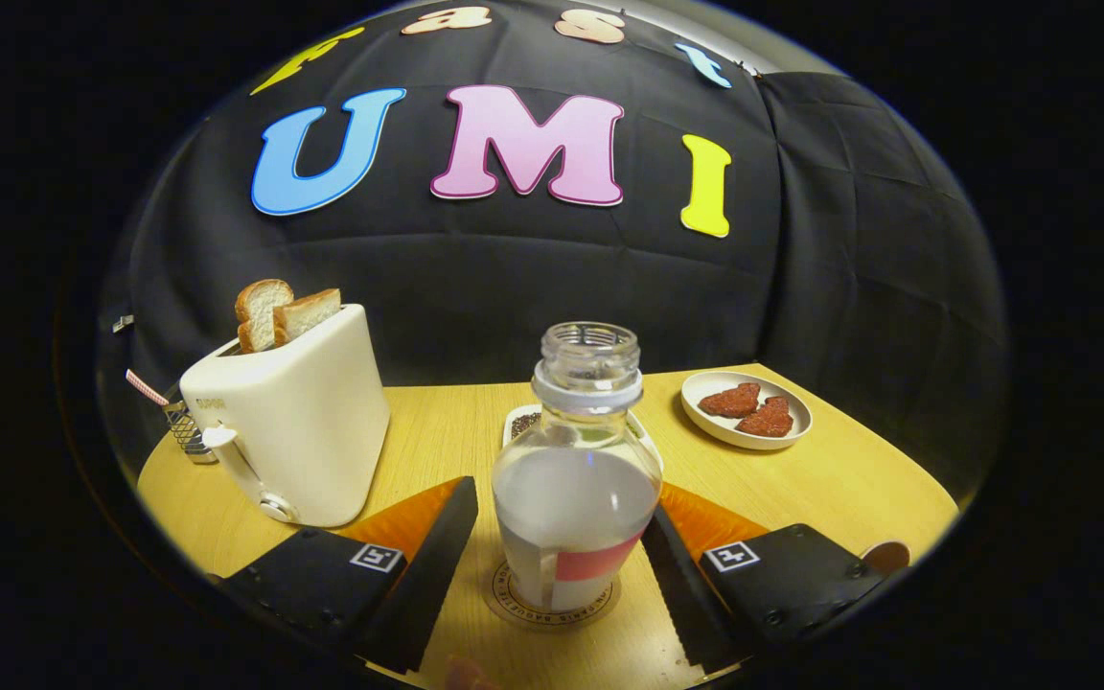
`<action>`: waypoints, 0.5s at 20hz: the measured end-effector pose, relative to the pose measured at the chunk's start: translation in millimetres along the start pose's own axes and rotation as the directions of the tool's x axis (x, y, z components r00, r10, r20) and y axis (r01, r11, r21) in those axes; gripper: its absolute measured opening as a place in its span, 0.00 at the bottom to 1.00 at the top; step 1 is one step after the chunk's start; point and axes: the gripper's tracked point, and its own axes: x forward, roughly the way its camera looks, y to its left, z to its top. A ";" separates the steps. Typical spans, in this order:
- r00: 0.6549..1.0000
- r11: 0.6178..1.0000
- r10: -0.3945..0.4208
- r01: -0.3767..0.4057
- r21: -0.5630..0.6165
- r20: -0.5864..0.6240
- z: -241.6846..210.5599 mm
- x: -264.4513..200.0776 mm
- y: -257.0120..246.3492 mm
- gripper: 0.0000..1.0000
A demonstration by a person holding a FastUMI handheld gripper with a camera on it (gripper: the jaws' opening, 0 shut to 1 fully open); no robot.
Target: Take the bottle from table, then pour the juice into the cup, finally place the bottle on the coaster
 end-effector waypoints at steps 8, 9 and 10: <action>0.999 0.998 0.031 -0.030 -0.060 0.027 2.5 -54.4 -14.7 0.98; 0.998 0.996 0.041 -0.038 -0.075 0.036 6.6 -61.1 -12.0 0.98; 0.998 0.996 0.040 -0.036 -0.084 0.040 8.0 -67.9 -14.1 0.98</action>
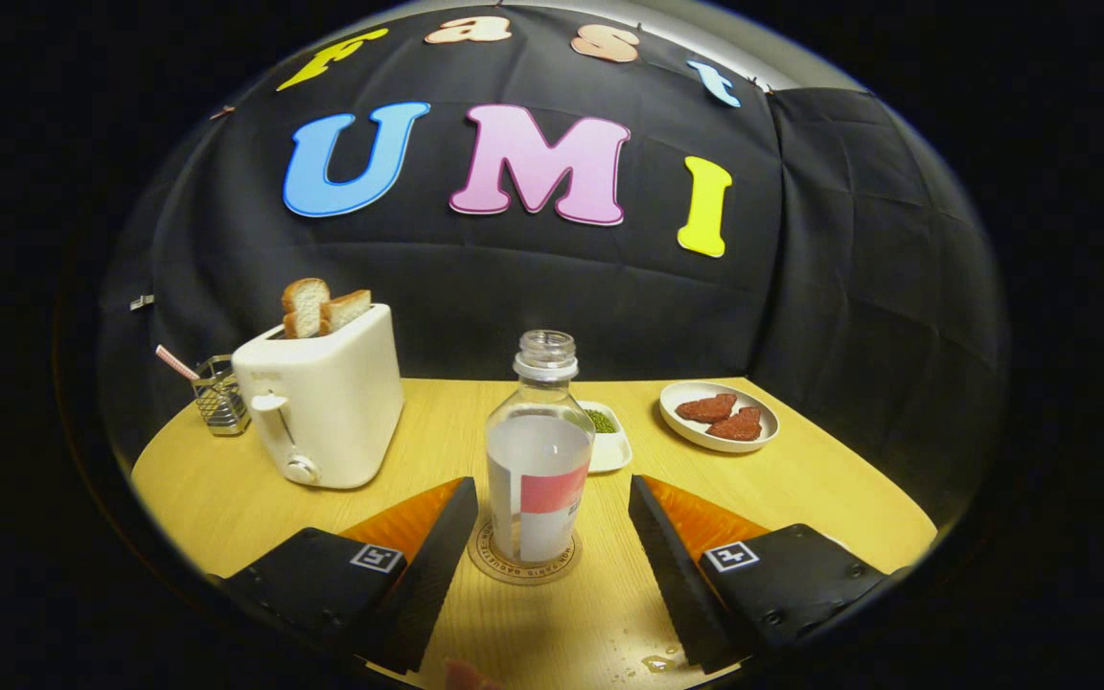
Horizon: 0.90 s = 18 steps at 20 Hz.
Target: Take the bottle from table, then pour the juice into the cup, finally place the bottle on the coaster
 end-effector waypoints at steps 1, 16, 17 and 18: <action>1.000 1.000 0.002 -0.002 0.002 0.003 2.7 -8.1 0.7 0.97; 0.986 0.997 0.061 -0.067 0.035 0.158 95.2 -179.9 -9.5 0.97; 0.983 0.996 0.065 -0.073 0.041 0.171 101.4 -194.2 -11.4 0.97; 0.980 0.996 0.066 -0.077 0.050 0.189 106.0 -207.7 -12.6 0.97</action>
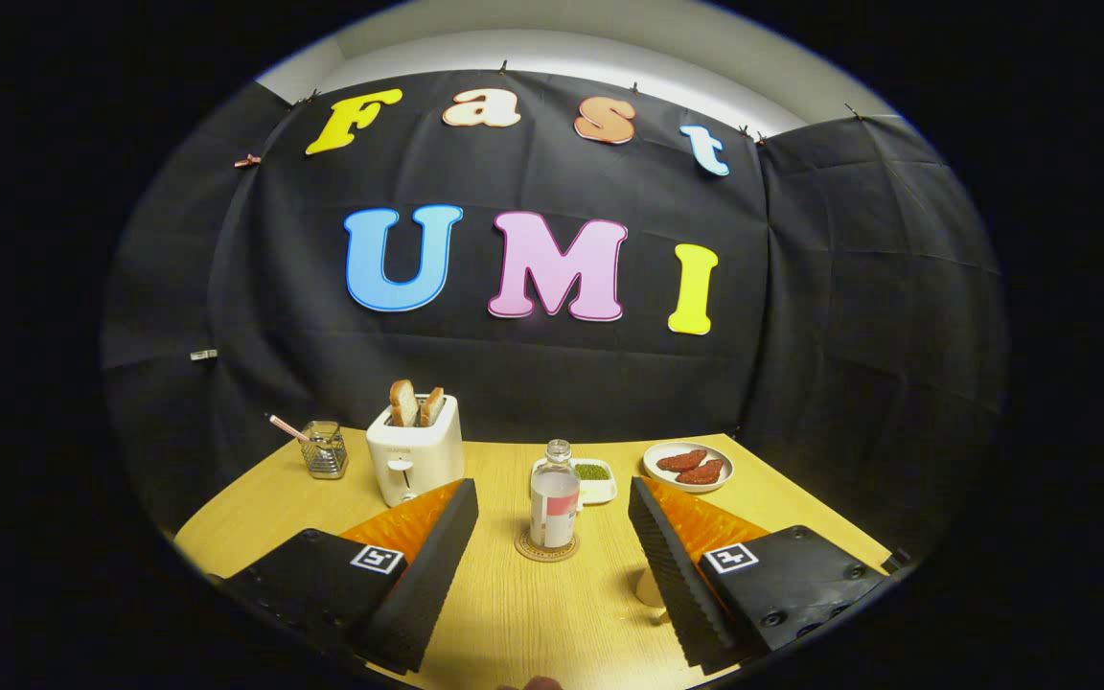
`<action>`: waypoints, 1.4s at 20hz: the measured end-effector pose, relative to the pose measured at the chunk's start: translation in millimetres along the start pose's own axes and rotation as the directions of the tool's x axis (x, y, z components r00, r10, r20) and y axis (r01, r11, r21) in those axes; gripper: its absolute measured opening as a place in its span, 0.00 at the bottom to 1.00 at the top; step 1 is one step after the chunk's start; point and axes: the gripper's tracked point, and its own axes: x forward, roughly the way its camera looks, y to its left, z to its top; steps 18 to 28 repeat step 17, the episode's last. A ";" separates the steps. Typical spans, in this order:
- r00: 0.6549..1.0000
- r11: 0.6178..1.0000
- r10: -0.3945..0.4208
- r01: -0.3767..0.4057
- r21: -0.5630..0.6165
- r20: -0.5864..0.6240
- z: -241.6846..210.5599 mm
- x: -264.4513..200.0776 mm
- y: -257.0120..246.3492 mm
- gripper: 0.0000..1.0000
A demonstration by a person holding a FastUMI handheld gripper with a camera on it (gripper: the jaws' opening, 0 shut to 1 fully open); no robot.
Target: Take the bottle from table, then pour the juice into the cup, finally place the bottle on the coaster
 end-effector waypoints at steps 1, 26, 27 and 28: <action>1.000 1.000 0.006 -0.006 0.009 0.016 7.0 -12.4 0.2 0.98; 0.997 0.998 0.054 -0.052 -0.038 0.051 42.5 -92.5 -21.8 0.97; 0.997 0.998 0.054 -0.052 -0.038 0.051 42.5 -92.5 -21.8 0.97; 0.997 0.998 0.054 -0.052 -0.038 0.051 42.5 -92.5 -21.8 0.97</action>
